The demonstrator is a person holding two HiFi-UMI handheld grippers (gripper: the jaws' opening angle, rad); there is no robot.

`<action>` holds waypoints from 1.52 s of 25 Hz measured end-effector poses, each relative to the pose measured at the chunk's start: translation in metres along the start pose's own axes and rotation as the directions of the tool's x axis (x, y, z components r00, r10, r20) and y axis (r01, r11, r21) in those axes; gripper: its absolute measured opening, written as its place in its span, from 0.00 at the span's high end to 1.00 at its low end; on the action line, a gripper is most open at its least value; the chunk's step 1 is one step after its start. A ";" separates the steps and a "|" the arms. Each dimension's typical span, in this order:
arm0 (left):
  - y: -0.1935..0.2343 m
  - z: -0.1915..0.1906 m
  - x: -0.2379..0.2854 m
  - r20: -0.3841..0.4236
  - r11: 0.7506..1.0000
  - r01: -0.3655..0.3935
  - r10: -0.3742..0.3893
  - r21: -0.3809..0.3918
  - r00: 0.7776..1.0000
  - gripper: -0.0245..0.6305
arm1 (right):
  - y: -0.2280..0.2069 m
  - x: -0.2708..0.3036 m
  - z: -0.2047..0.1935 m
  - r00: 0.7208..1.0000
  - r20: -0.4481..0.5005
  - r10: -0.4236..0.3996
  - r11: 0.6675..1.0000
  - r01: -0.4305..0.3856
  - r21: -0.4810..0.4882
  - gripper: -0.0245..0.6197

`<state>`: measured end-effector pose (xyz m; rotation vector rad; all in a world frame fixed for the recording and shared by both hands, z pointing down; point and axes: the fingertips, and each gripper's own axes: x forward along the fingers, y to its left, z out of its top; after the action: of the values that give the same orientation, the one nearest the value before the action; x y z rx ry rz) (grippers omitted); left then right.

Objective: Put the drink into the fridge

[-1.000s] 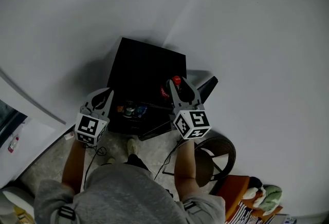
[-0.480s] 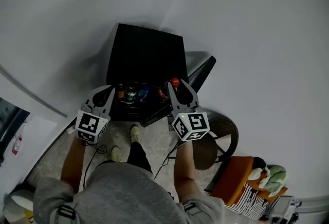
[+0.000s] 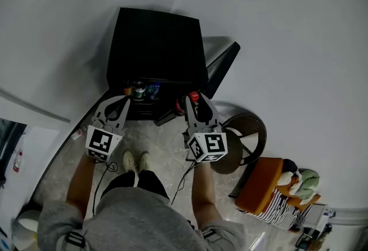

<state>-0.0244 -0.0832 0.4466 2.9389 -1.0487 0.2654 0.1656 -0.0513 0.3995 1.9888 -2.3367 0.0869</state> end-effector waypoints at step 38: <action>-0.003 -0.170 0.067 -0.025 0.992 -0.124 0.124 -0.008 0.992 0.96 | -0.027 0.085 -0.232 0.999 -0.026 0.036 0.999 -0.036 0.000 0.74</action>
<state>0.0014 -0.1118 0.6249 2.8592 -1.2273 0.2957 0.1826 -0.1181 0.6387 1.9333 -2.3568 0.1130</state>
